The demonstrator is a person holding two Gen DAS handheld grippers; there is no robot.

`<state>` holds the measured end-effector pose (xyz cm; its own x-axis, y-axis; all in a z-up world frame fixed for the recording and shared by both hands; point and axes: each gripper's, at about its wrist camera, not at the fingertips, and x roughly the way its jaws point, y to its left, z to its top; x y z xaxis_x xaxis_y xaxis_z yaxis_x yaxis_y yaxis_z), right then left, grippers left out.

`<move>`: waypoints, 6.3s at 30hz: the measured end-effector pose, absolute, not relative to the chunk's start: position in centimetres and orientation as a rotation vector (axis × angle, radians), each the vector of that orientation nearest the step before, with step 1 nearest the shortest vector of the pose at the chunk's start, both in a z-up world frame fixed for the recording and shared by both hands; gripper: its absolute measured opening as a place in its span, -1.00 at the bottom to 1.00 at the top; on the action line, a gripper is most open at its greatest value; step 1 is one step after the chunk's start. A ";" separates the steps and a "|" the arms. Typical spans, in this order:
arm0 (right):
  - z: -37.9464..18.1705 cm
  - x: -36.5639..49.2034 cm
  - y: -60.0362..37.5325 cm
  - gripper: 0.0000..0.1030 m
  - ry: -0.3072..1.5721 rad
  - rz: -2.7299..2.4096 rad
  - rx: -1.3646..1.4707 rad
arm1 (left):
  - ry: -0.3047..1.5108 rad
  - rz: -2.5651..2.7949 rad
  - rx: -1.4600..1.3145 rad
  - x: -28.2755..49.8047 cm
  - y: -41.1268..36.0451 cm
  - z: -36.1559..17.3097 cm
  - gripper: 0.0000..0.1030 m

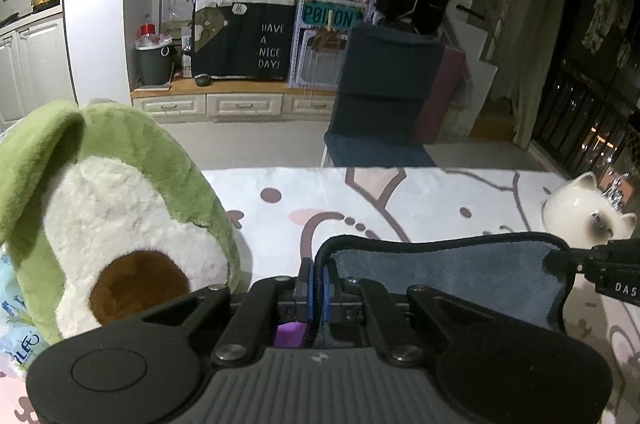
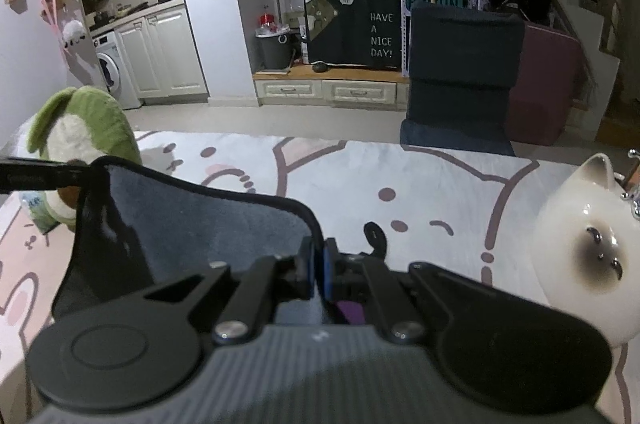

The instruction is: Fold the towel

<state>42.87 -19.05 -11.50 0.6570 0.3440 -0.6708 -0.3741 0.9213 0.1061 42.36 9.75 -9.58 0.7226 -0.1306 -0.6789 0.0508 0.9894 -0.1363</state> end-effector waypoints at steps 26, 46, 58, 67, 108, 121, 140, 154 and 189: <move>-13.1 43.7 -18.6 0.99 0.876 0.403 0.000 | 0.933 -0.046 -0.047 42.2 8.7 -11.6 1.00; -11.5 41.2 -19.2 0.99 0.915 0.361 -0.002 | 0.939 -0.035 -0.045 38.8 7.5 -9.4 1.00; -9.2 38.5 -19.4 0.99 0.889 0.346 -0.006 | 0.923 -0.022 -0.035 36.1 6.3 -7.1 1.00; -7.4 35.8 -19.6 0.99 0.871 0.337 -0.008 | 0.907 -0.020 -0.029 33.3 5.5 -5.6 1.00; -2.7 23.7 -22.7 0.99 0.761 0.322 -0.008 | 0.785 -0.042 -0.013 20.8 2.4 0.0 1.00; -1.8 20.2 -23.7 0.99 0.715 0.326 -0.007 | 0.730 -0.050 -0.023 17.5 1.5 1.0 1.00; -0.7 15.2 -23.4 0.99 0.643 0.347 -0.043 | 0.664 -0.008 -0.015 12.7 1.0 1.9 1.00; -0.3 11.8 -23.8 0.99 0.613 0.355 -0.029 | 0.622 -0.023 0.021 9.0 0.8 2.3 1.00; -1.1 5.3 -24.8 0.99 0.588 0.368 -0.051 | 0.602 -0.058 0.024 3.1 0.3 0.6 1.00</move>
<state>5.31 -24.81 -1.14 0.7689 0.3252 -0.5504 -0.3538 0.9336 0.0574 3.11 0.27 0.64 0.8227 -0.0473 -0.5664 0.0611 0.9981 0.0054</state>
